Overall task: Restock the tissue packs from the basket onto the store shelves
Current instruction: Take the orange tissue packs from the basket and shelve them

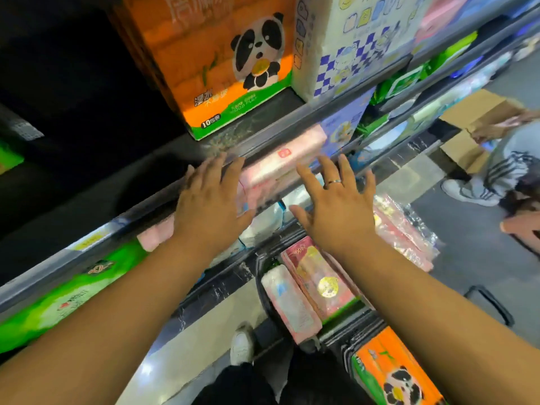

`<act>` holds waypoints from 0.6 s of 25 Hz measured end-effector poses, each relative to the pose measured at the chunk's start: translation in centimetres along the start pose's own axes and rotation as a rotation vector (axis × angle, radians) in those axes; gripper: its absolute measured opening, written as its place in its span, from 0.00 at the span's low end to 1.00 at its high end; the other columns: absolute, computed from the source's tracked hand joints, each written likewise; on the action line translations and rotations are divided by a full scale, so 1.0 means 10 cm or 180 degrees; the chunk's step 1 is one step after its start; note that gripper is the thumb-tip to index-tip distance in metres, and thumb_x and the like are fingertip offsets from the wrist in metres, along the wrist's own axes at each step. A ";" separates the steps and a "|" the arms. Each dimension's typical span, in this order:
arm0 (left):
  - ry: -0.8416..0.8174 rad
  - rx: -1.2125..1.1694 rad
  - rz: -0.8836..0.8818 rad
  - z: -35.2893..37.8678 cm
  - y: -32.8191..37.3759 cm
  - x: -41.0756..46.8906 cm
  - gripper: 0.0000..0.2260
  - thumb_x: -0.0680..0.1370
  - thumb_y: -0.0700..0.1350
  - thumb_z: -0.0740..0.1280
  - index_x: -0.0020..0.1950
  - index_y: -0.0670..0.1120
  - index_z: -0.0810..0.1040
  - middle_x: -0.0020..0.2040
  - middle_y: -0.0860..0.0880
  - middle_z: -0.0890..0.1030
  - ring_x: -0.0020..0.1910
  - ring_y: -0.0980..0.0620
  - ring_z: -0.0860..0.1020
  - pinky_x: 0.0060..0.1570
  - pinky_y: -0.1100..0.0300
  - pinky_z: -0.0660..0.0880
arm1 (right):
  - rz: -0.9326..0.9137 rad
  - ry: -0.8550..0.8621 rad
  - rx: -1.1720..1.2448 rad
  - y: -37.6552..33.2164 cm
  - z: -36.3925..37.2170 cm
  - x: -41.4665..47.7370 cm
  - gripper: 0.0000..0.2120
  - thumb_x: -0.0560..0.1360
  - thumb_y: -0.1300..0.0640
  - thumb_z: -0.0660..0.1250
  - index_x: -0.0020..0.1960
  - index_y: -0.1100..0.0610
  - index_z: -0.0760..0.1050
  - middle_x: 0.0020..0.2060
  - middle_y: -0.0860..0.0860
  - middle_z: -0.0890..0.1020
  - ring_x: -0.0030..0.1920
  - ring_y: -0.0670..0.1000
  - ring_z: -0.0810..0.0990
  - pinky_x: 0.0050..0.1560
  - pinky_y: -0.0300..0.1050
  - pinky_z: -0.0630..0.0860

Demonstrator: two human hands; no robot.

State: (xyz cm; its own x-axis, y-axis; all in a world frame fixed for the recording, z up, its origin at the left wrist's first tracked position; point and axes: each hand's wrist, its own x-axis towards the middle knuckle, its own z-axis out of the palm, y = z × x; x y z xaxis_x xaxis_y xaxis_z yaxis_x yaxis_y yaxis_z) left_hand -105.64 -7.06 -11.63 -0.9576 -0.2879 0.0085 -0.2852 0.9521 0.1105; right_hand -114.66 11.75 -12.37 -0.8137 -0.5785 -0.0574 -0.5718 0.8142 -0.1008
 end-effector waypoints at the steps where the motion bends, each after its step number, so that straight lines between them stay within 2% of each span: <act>1: -0.0103 0.0016 0.0163 0.02 0.05 -0.09 0.37 0.73 0.61 0.67 0.77 0.47 0.58 0.77 0.40 0.58 0.75 0.38 0.57 0.74 0.42 0.49 | 0.0201 -0.0087 0.0008 0.01 0.04 -0.22 0.32 0.78 0.36 0.56 0.78 0.43 0.52 0.78 0.53 0.54 0.78 0.59 0.48 0.71 0.69 0.46; 4: -0.0534 0.0033 0.0581 0.13 0.21 -0.37 0.38 0.74 0.62 0.65 0.78 0.47 0.55 0.78 0.41 0.55 0.77 0.39 0.53 0.74 0.44 0.43 | 0.0784 -0.0129 0.0072 0.04 0.14 -0.84 0.33 0.76 0.35 0.58 0.77 0.43 0.55 0.78 0.53 0.57 0.78 0.59 0.51 0.70 0.70 0.48; 7: -0.0664 -0.0070 0.1173 0.22 0.45 -0.68 0.38 0.71 0.60 0.69 0.75 0.44 0.63 0.73 0.38 0.65 0.72 0.36 0.62 0.73 0.38 0.54 | 0.1446 -0.0198 0.0187 0.05 0.24 -1.55 0.34 0.75 0.35 0.61 0.77 0.44 0.56 0.77 0.54 0.59 0.77 0.61 0.53 0.70 0.70 0.49; 9: -0.0770 -0.0149 0.1507 0.28 0.65 -0.86 0.37 0.70 0.60 0.68 0.75 0.45 0.65 0.72 0.38 0.67 0.71 0.35 0.64 0.71 0.38 0.57 | 0.1849 -0.0390 0.0182 0.06 0.28 -2.00 0.35 0.76 0.34 0.58 0.78 0.43 0.52 0.78 0.53 0.55 0.78 0.60 0.50 0.70 0.69 0.48; 11: -0.0829 -0.0169 0.1800 0.34 0.84 -1.01 0.36 0.69 0.62 0.64 0.73 0.43 0.67 0.70 0.36 0.70 0.69 0.34 0.67 0.68 0.36 0.62 | 0.2119 -0.0578 0.0158 0.08 0.34 -2.37 0.35 0.76 0.32 0.54 0.78 0.42 0.48 0.79 0.52 0.52 0.78 0.58 0.48 0.71 0.68 0.46; 15: -0.1035 -0.0075 0.2484 0.52 1.36 -1.34 0.37 0.69 0.63 0.63 0.73 0.43 0.67 0.69 0.36 0.70 0.68 0.34 0.68 0.66 0.36 0.65 | 0.2761 -0.0619 0.0350 0.20 0.45 -3.13 0.35 0.75 0.33 0.57 0.78 0.41 0.50 0.78 0.51 0.53 0.78 0.57 0.48 0.72 0.68 0.47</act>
State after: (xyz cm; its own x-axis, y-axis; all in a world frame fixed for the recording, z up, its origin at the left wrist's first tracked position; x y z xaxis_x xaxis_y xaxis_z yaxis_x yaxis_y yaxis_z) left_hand -96.88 10.32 -15.42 -0.8444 0.4989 -0.1951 0.4602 0.8621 0.2122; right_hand -89.84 31.28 -15.21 -0.9171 0.2321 -0.3241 0.2576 0.9655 -0.0376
